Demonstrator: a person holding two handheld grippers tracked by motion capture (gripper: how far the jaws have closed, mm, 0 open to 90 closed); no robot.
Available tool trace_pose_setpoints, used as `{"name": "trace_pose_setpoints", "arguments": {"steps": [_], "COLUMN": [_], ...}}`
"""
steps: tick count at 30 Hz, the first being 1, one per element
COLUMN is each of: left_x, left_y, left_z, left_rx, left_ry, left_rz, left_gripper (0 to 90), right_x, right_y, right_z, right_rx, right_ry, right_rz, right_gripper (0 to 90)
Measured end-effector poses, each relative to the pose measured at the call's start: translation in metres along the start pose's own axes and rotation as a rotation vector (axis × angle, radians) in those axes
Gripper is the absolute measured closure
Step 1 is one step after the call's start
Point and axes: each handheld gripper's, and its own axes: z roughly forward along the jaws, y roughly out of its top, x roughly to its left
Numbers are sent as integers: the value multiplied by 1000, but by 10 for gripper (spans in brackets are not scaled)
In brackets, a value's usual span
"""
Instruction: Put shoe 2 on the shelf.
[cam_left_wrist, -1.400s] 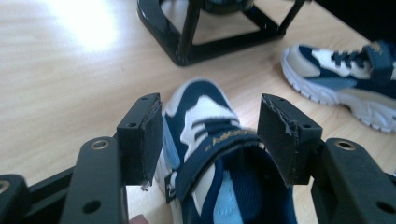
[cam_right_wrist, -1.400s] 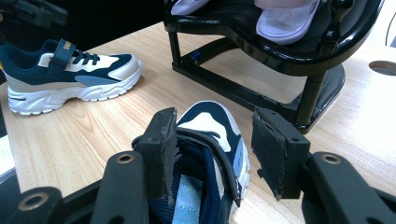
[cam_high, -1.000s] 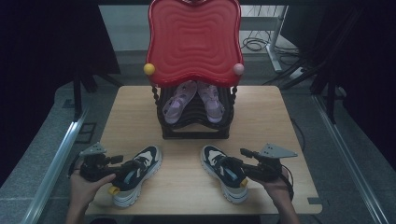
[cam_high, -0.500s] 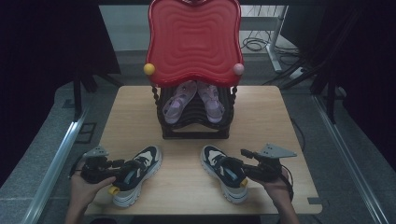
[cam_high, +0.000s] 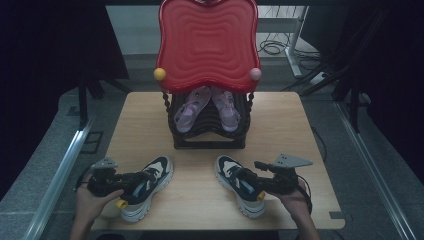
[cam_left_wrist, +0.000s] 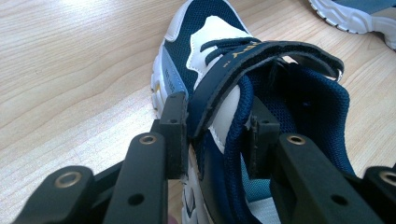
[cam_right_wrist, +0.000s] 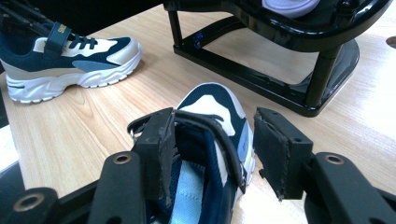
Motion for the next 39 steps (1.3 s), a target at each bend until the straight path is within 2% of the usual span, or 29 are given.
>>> {"name": "trace_pose_setpoints", "arguments": {"steps": [6, 14, 23, 30, 39], "left_x": [-1, -1, -1, -1, -1], "left_y": [0, 0, 0, 1, 1], "left_z": [0, 0, 0, 0, -1], "left_rx": [2, 0, -1, -11, -25], "left_ry": [5, 5, 5, 23, 28], "left_rz": [1, -1, -2, -14, -26], "left_gripper": [666, 665, 663, 680, 692], "right_x": [-6, -9, -13, -13, -10], "right_y": [5, -1, -5, -5, -7], "right_z": [8, 21, 26, 26, 23], "right_rx": [16, 115, 185, 195, 172], "right_ry": [14, 53, 58, 43, 28], "right_rz": [12, 27, 59, 67, 79], "right_gripper": [523, 542, 591, 676, 705]}}
